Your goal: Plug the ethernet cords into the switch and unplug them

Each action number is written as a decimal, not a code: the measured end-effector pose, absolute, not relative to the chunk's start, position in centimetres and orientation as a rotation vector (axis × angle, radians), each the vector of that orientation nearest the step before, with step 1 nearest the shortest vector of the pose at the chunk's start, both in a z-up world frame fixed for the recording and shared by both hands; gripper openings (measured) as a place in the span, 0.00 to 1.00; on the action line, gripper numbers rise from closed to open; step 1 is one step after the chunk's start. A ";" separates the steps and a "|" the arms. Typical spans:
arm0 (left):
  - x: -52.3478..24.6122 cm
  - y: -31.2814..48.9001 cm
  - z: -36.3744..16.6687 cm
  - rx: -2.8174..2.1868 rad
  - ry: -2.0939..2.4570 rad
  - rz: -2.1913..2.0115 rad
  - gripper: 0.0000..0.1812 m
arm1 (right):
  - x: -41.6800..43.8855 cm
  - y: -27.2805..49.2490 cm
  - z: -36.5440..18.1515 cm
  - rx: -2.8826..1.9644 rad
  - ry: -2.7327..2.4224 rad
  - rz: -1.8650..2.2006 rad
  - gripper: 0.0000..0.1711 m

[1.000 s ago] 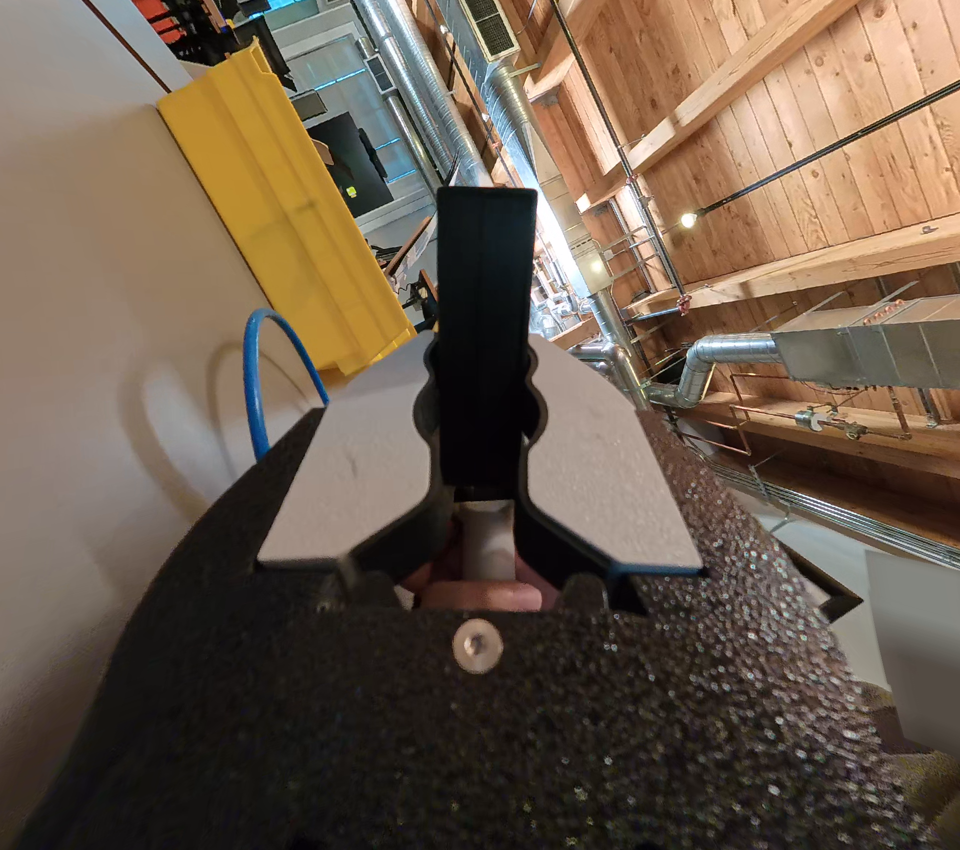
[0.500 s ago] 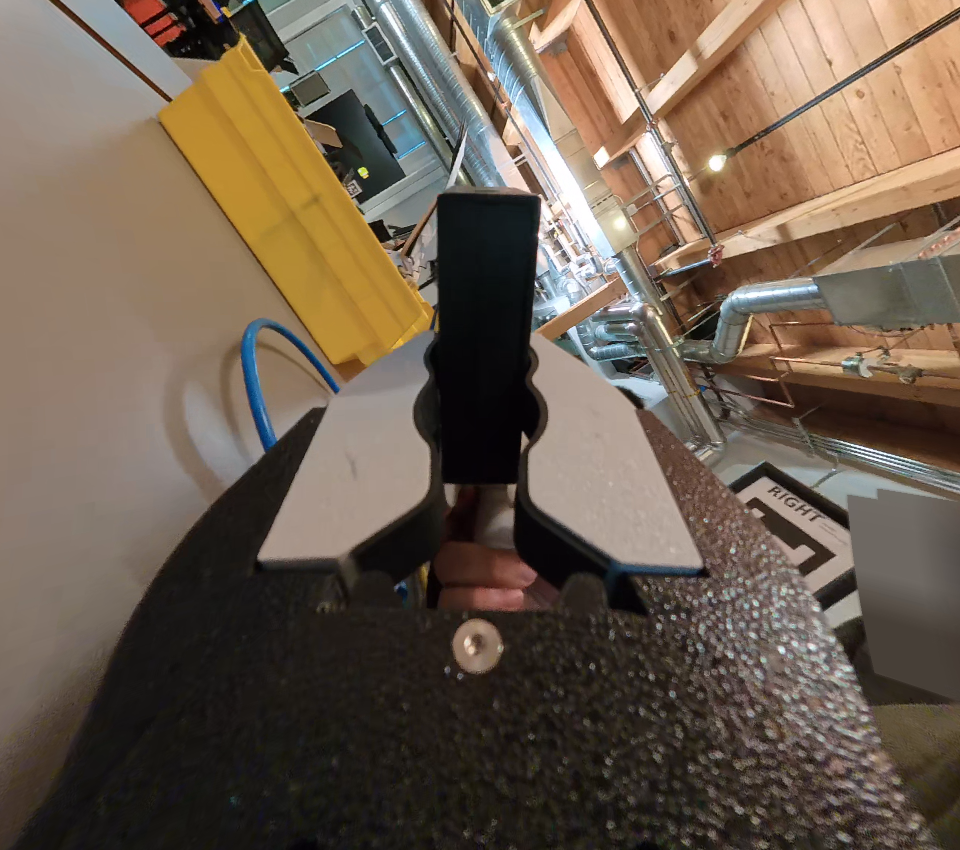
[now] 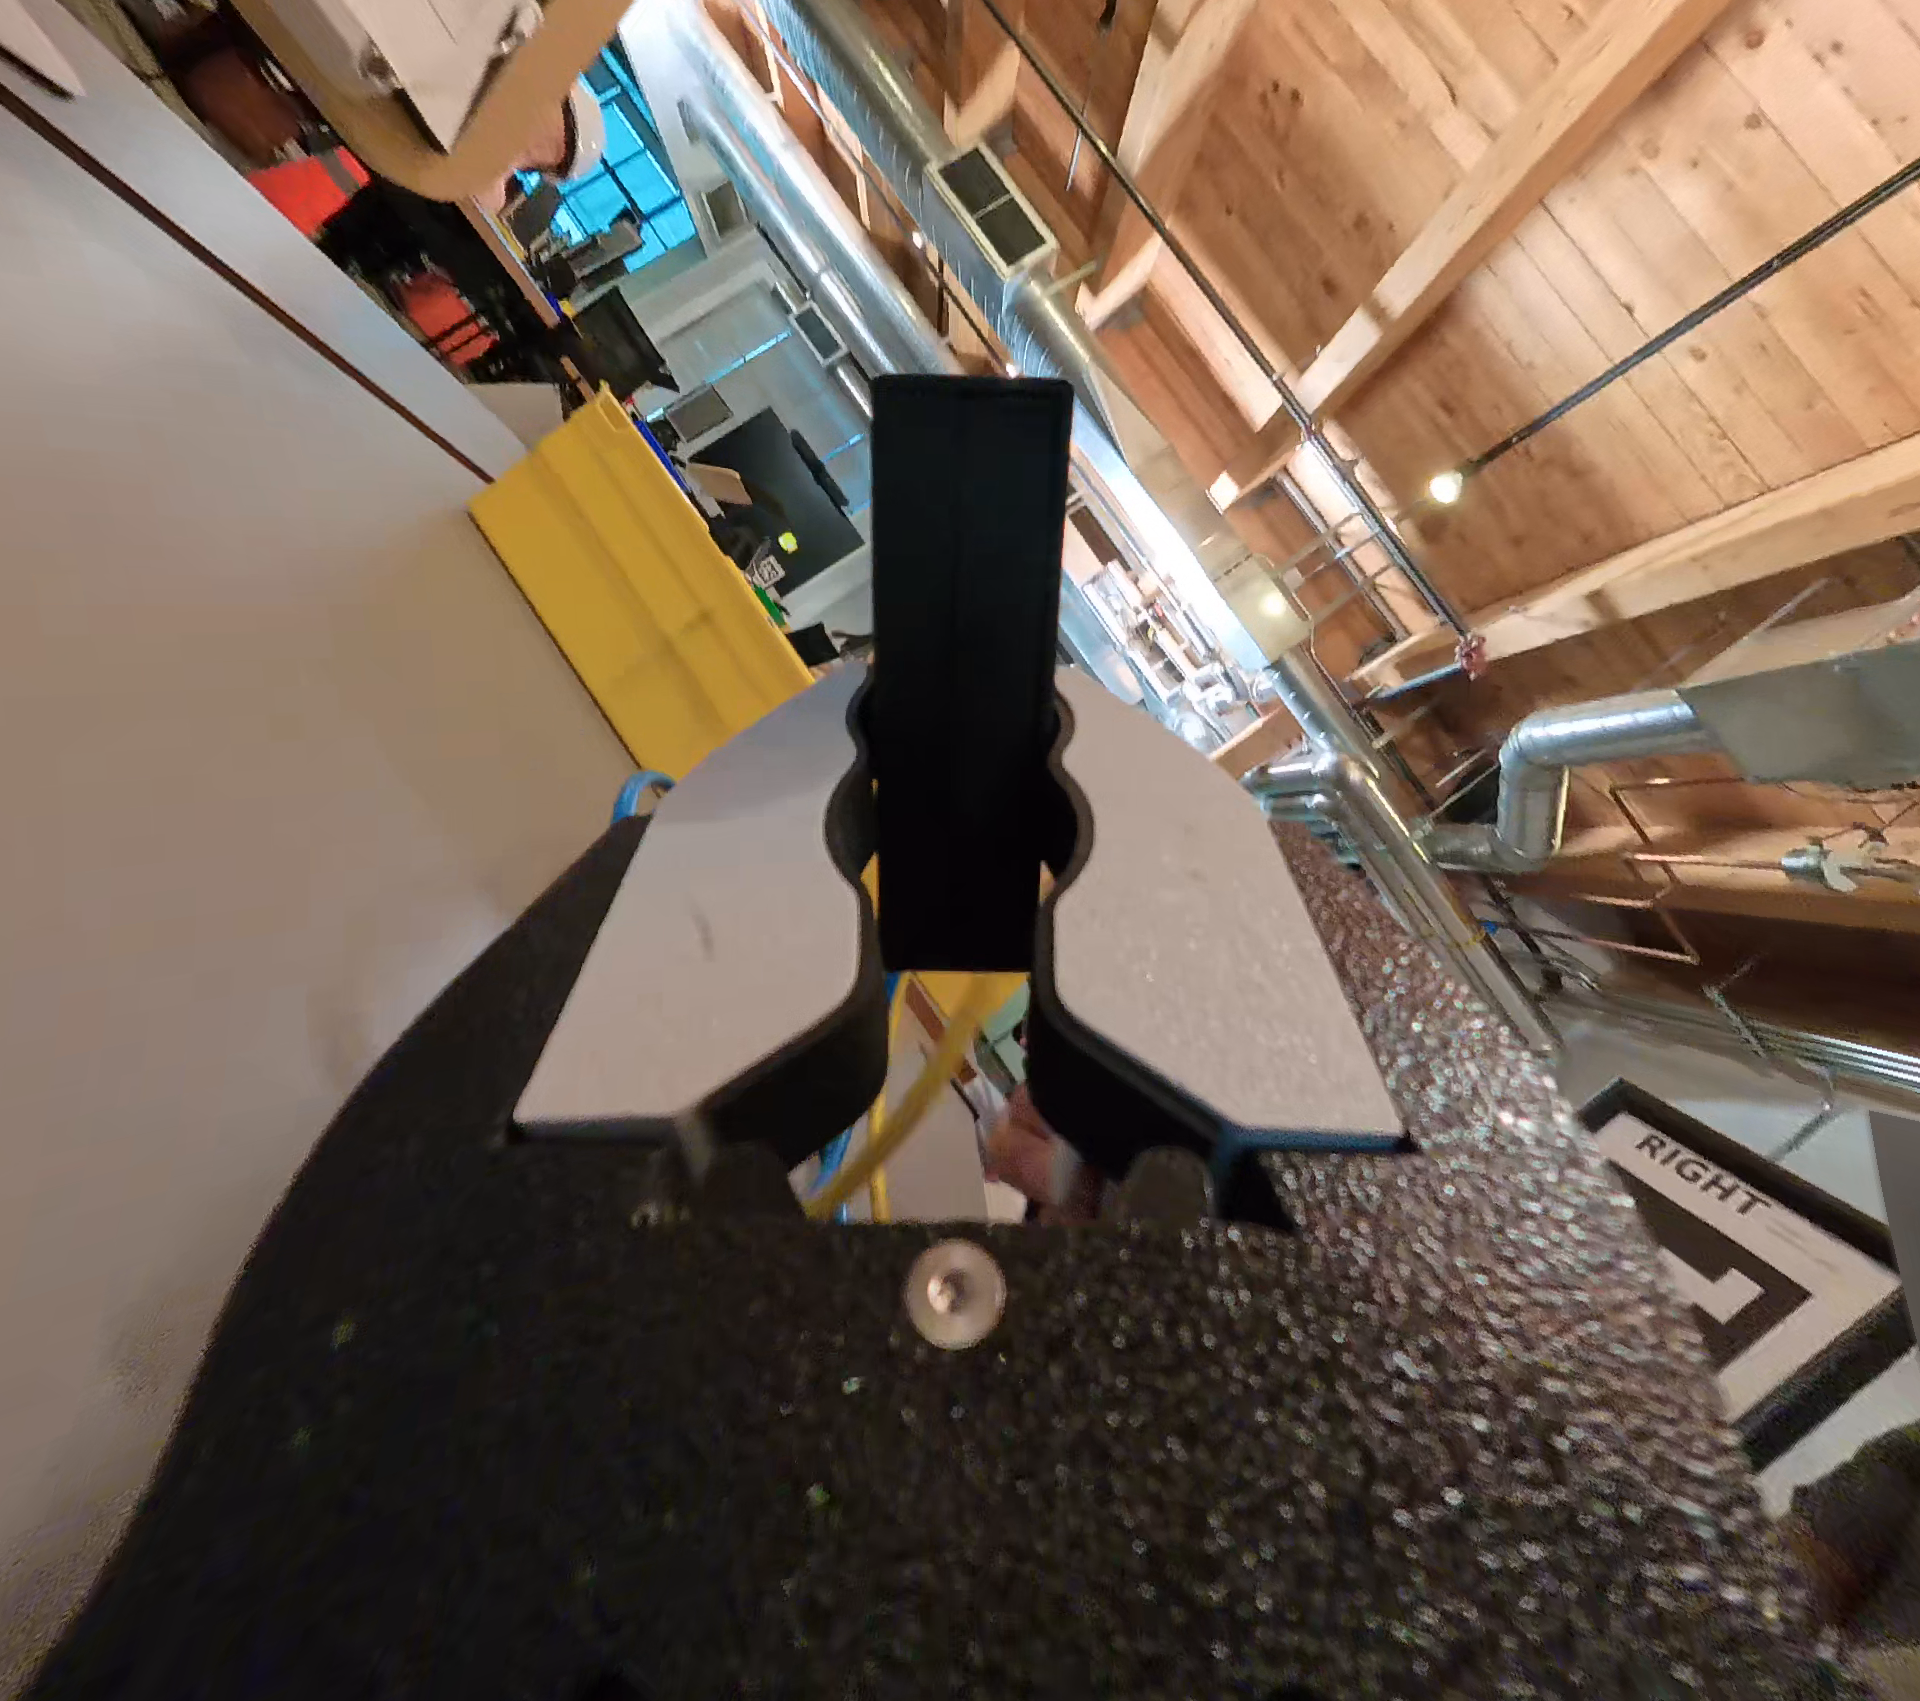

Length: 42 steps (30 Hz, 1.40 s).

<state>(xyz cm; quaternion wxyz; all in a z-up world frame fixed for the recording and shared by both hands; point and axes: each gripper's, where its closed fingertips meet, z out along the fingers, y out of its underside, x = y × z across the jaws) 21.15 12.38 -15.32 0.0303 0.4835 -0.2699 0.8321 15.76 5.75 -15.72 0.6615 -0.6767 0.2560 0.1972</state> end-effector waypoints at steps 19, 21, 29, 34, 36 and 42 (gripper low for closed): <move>19.5 17.7 -11.9 1.357 -0.614 2.752 0.15 | 24.6 -4.1 -1.6 -1.796 0.453 0.019 0.04; 19.1 18.1 -11.2 1.327 -0.609 2.771 0.15 | 26.7 -5.6 -0.5 -1.819 0.470 -0.087 0.04; 16.3 21.3 -6.8 1.105 -0.405 2.866 0.15 | 32.3 -11.6 1.7 -1.818 0.638 -0.226 0.04; 13.4 22.3 -3.0 1.029 -0.481 2.979 0.15 | 34.3 -15.0 -0.4 -1.855 0.742 -0.275 0.04; 13.1 22.5 -2.5 1.096 -0.522 2.994 0.15 | 35.5 -16.5 -0.7 -1.861 0.790 -0.304 0.03; 12.5 23.5 -2.0 1.090 -0.526 3.010 0.15 | 37.6 -19.6 -1.9 -1.907 0.894 -0.303 0.00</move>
